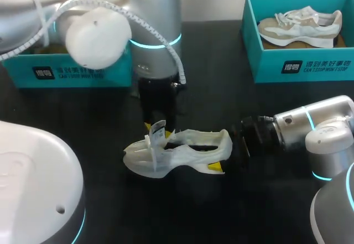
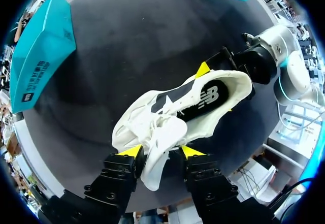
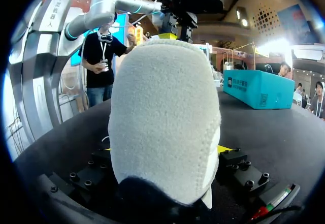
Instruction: Take the shoe out of the shoebox, open the shoe tongue, remove and reinsert the insole, then place the shoe into the shoebox
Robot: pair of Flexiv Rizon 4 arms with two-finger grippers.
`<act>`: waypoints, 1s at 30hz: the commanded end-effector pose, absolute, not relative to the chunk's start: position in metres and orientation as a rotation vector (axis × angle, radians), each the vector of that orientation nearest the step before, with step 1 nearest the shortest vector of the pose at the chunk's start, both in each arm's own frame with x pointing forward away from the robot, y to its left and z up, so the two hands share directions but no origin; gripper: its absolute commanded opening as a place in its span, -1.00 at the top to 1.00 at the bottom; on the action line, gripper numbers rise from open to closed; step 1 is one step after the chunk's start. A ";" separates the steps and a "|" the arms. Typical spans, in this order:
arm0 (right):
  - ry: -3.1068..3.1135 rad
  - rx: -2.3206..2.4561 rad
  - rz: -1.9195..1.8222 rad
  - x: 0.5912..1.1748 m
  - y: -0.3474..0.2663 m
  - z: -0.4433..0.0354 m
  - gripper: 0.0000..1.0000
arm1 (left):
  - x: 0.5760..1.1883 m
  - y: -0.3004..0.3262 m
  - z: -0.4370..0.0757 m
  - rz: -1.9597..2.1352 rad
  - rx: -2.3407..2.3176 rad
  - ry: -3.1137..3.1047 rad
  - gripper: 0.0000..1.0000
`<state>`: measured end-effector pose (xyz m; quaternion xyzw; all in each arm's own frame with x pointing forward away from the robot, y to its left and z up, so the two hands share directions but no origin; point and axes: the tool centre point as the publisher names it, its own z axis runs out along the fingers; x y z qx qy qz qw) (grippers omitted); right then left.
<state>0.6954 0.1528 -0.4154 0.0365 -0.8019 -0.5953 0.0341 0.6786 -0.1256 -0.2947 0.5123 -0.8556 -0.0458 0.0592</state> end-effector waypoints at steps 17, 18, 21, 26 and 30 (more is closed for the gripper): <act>-2.468 0.111 -1.825 0.694 0.154 -0.417 1.00 | 0.671 -0.092 -0.309 0.077 1.768 -2.341 1.00; -2.468 0.111 -1.825 0.694 0.154 -0.417 1.00 | 0.669 -0.089 -0.310 0.098 1.791 -2.321 1.00; -2.468 0.111 -1.825 0.694 0.154 -0.417 1.00 | 0.665 -0.082 -0.315 0.137 1.843 -2.269 1.00; -2.468 0.111 -1.825 0.694 0.154 -0.417 1.00 | 0.667 -0.075 -0.327 0.150 1.873 -2.205 1.00; -2.468 0.111 -1.825 0.694 0.154 -0.417 1.00 | 0.666 -0.069 -0.335 0.166 1.923 -2.181 1.00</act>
